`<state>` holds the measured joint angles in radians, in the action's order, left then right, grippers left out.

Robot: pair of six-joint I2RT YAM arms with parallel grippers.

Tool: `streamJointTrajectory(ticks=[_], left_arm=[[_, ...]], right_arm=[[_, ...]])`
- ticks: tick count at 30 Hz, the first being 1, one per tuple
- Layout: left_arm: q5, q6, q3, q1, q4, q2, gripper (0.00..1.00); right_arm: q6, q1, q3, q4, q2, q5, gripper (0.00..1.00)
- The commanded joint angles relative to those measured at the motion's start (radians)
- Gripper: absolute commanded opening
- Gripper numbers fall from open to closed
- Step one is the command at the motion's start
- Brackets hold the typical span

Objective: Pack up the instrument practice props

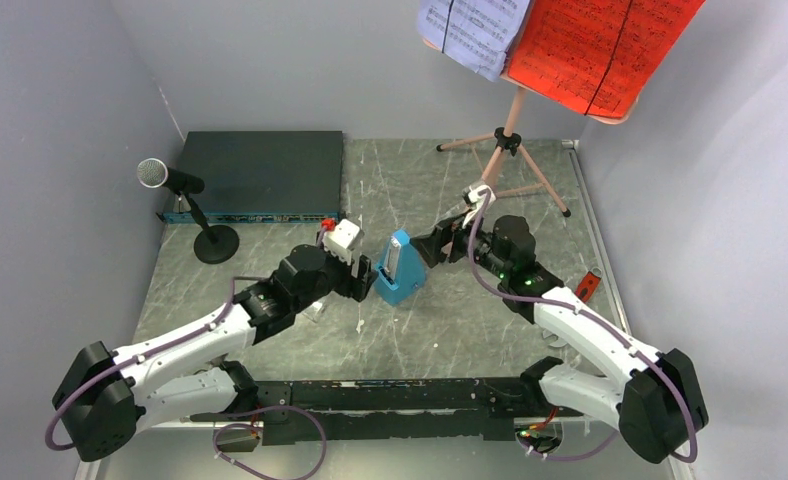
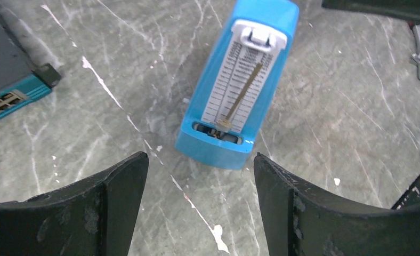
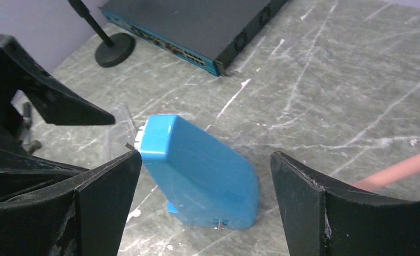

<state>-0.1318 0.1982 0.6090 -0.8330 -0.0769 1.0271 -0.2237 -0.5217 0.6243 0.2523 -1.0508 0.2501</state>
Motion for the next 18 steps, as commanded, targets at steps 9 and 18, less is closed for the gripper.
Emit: streamJointTrajectory(ticks=[9, 18], left_arm=[[0.105, 0.002, -0.125, -0.003, -0.248, -0.038, 0.76], [0.103, -0.003, -0.126, -0.003, -0.34, 0.042, 0.74]], right_arm=[[-0.203, 0.015, -0.151, 0.45, -0.045, 0.158, 0.91], [-0.266, 0.015, -0.101, 0.522, -0.141, 0.157, 0.87]])
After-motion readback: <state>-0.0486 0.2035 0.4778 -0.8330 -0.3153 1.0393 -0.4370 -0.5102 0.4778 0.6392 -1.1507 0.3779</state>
